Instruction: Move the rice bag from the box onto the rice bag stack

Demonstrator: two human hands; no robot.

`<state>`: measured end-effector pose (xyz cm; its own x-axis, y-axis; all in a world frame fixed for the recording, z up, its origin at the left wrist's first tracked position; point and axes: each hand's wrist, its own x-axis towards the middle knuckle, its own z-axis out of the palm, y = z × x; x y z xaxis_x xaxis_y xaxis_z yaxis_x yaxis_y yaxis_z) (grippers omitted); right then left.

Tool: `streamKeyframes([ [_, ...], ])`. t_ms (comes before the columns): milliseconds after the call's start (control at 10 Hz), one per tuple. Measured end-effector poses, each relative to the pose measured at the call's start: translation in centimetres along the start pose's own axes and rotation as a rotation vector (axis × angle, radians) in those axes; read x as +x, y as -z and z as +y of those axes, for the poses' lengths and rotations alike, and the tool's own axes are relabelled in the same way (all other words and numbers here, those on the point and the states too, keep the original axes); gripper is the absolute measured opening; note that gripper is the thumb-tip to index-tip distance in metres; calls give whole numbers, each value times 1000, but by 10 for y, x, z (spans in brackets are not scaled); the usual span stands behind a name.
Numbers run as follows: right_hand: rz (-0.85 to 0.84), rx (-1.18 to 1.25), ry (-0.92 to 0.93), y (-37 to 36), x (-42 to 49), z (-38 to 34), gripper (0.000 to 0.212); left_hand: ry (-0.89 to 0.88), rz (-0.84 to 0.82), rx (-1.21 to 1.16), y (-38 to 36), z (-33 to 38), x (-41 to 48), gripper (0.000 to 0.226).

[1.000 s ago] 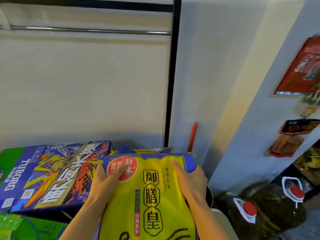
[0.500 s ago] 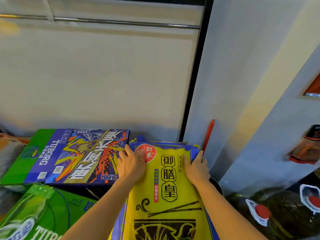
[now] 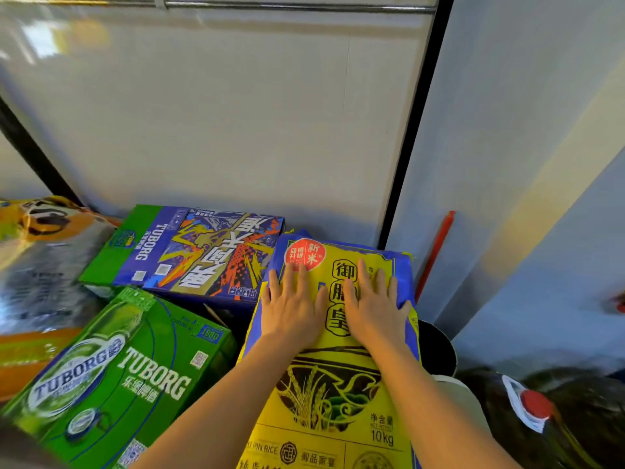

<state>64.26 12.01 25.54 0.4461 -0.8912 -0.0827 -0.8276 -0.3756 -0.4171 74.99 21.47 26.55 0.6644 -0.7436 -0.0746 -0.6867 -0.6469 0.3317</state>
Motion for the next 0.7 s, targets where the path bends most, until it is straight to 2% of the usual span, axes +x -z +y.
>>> streamKeyframes([
  [100, 27, 3, 14, 0, -8, 4, 61, -14, 44, 18, -4, -9, -24, 67],
  [200, -15, 14, 22, 4, -33, 9, 64, -43, 104, 20, -9, -19, -58, 63],
  [400, 104, -34, -2, -2, -145, 36, 79, -57, 200, -63, -13, -32, -111, 59],
  [500, -23, -73, -43, 3, -164, 38, 77, -75, 35, -38, -4, -33, -127, 66],
  [600, -337, 117, -45, 61, -165, 4, 75, -118, -381, -223, 60, -42, -124, 72],
  [700, -555, 779, -31, 138, -171, -38, 62, -59, -832, -930, 144, -44, -125, 78],
])
